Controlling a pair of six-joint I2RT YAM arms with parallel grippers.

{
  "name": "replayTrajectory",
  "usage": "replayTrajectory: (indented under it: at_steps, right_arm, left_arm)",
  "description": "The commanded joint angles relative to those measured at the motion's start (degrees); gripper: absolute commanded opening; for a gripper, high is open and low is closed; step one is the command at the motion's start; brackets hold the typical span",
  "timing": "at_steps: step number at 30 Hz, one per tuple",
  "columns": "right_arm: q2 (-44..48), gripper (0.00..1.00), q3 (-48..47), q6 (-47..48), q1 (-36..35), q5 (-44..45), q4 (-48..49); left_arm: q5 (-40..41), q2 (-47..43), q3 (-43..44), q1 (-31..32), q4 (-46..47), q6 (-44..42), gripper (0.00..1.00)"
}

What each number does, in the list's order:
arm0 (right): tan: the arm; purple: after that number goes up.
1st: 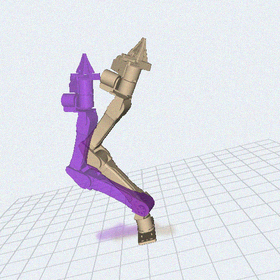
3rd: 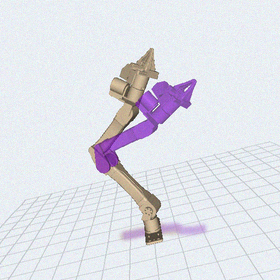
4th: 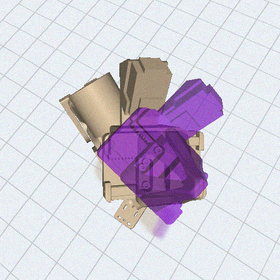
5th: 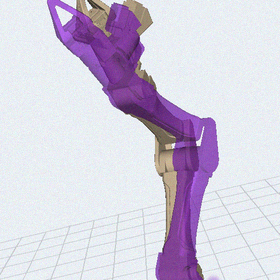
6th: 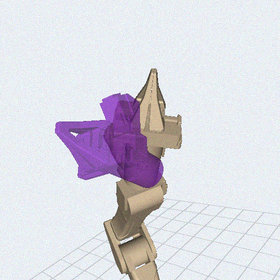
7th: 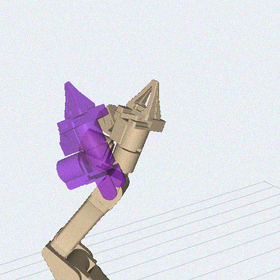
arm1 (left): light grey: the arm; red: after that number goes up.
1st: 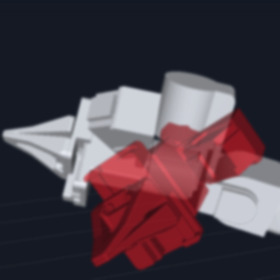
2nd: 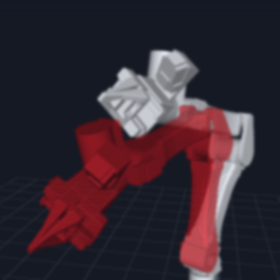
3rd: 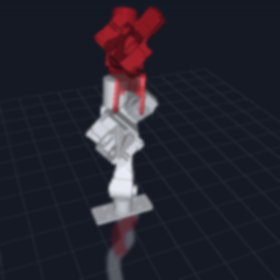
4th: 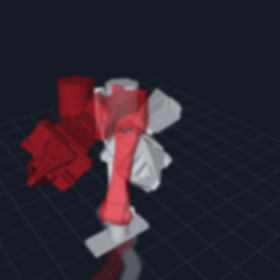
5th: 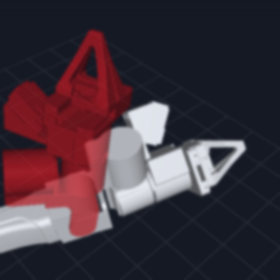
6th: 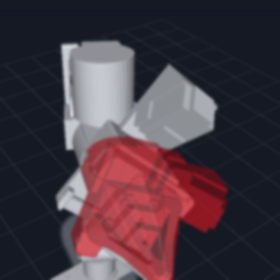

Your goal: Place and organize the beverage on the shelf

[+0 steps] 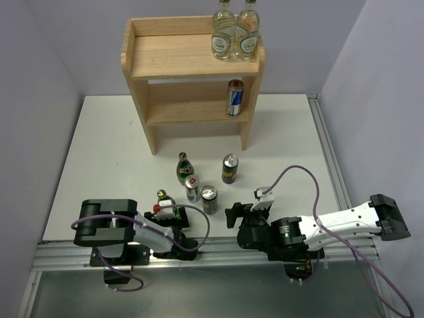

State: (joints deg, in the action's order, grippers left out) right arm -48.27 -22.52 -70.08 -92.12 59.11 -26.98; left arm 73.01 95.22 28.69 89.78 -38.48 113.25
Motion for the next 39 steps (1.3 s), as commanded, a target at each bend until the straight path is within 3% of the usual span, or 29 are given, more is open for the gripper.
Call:
replayTrajectory:
  at_steps: [1, 8, 13, 14, 15, 16, 18, 21, 25, 33, 38, 39]
  right_arm:
    - [0.55, 1.00, 0.81, -1.46, -0.43, 3.29, 1.23]
    - [0.28, 1.00, 1.08, -0.85, -0.52, 3.29, 1.93]
    - [0.19, 1.00, 1.25, -0.75, -0.43, 3.29, 2.37]
    - [0.11, 1.00, 1.34, -0.76, -0.43, 3.20, 2.55]
    - [0.02, 1.00, 1.34, -0.67, -0.43, 3.20, 2.55]
    - [-0.07, 1.00, 1.25, -0.84, -0.43, 3.20, 2.55]
    - [-0.16, 1.00, 1.08, -0.84, -0.43, 3.29, 2.37]
    - [-0.42, 1.00, 0.99, -0.93, -0.43, 3.38, 2.20]
    - [-0.60, 1.00, 0.81, -1.89, -0.43, 3.38, 1.58]
    - [0.55, 1.00, 1.87, -2.34, -0.52, 3.20, 1.93]
    - [0.72, 1.00, 1.87, -1.55, -0.43, 3.55, 2.46]
    - [0.72, 1.00, 1.70, -1.46, -0.52, 3.64, 2.46]
  left_arm:
    - [-1.73, 1.37, 1.19, -0.48, 0.95, 8.83, 0.96]
    - [-0.42, 0.32, 0.76, -1.36, -1.50, 10.06, 0.91]
    - [0.72, 1.02, 1.28, -2.15, -1.69, 9.72, 0.79]
    - [0.81, 1.11, 1.46, -2.59, -1.43, 9.27, 0.74]
    - [0.99, 1.11, 1.72, -2.85, -1.60, 9.44, 0.43]
    - [0.90, 1.37, 1.81, -3.11, -4.04, 11.71, 0.25]
    - [1.08, 1.37, 2.95, -3.55, -6.33, 12.69, 0.08]
    - [1.17, 0.58, 4.79, -3.47, -10.64, 13.67, 0.00]
    - [1.52, -3.44, 7.25, -2.86, -16.70, 14.10, 0.00]
    - [1.78, -17.60, 12.79, -2.59, -17.78, -2.31, 0.00]
    - [-0.06, -28.41, 18.06, -5.04, -6.28, -32.78, 0.00]
    - [-0.93, -30.08, 18.68, -5.57, 1.57, -45.80, 0.00]
